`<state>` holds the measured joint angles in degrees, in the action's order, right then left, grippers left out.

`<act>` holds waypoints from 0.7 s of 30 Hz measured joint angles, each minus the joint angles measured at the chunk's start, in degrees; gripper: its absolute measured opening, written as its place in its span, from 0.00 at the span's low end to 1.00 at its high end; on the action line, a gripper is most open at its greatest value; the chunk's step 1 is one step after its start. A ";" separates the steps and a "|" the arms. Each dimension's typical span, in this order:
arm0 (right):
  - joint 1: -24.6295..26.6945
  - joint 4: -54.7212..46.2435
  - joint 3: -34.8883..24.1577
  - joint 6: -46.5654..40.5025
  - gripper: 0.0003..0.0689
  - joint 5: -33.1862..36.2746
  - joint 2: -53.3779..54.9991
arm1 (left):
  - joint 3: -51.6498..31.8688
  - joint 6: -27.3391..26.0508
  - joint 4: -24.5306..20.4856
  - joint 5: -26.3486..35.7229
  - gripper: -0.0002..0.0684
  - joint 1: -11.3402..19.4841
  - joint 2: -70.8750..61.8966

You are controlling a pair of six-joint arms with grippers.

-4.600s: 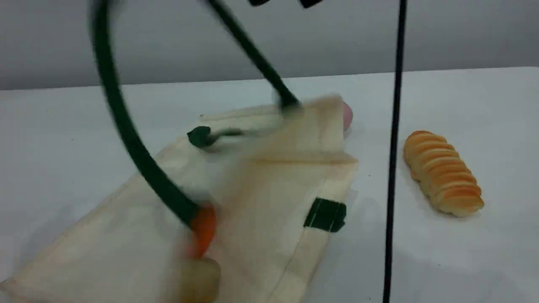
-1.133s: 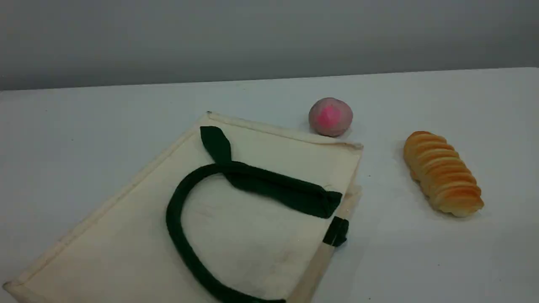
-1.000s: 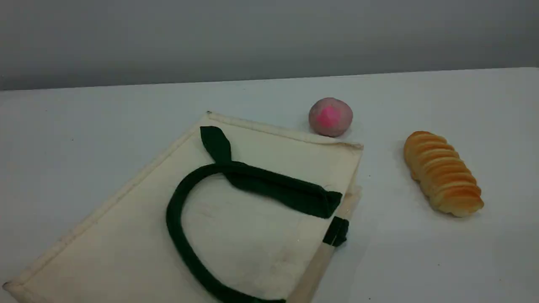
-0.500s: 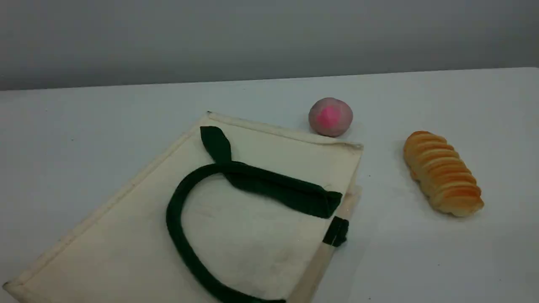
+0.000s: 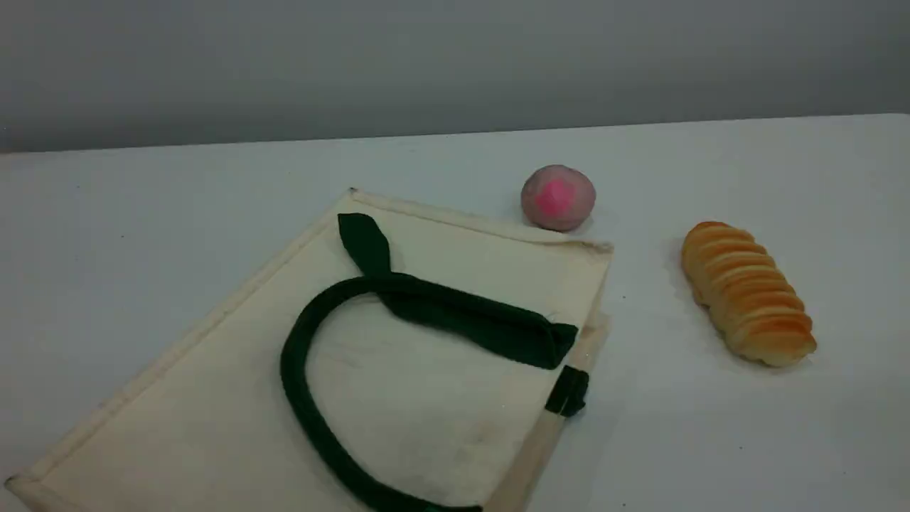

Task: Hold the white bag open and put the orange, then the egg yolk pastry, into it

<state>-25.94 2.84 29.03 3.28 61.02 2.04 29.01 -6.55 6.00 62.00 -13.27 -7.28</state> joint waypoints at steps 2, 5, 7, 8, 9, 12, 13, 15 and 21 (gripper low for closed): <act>3.61 0.00 0.00 0.00 0.67 0.00 0.00 | 0.00 0.00 -0.05 0.00 0.59 0.00 0.00; 9.16 0.00 0.00 0.00 0.67 0.00 0.00 | 0.00 0.00 -0.05 0.00 0.59 0.00 0.00; 12.65 -0.05 0.00 0.00 0.67 0.00 -0.04 | 0.00 0.00 -0.05 0.00 0.59 0.00 0.00; 14.32 -0.05 0.00 0.00 0.67 0.00 -0.18 | 0.00 0.00 -0.05 0.00 0.59 0.00 0.00; 15.76 -0.05 0.00 0.00 0.67 0.00 -0.24 | 0.00 0.00 -0.05 0.00 0.59 0.00 0.00; 19.19 -0.05 0.00 0.00 0.66 0.00 -0.24 | 0.00 -0.05 -0.05 0.00 0.59 0.00 0.00; 20.27 -0.05 0.00 0.00 0.66 0.00 -0.27 | 0.00 -0.05 -0.05 0.00 0.59 0.00 0.00; 21.94 -0.05 0.00 0.00 0.66 0.00 -1.06 | 0.00 0.02 -0.05 0.00 0.59 0.00 0.00; 23.36 0.05 0.00 0.00 0.66 0.00 -2.15 | 0.05 -0.05 0.08 0.00 0.59 3.86 0.00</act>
<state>-2.57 2.89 29.03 3.28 61.02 -0.11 29.05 -6.60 6.08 62.00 -9.41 -7.28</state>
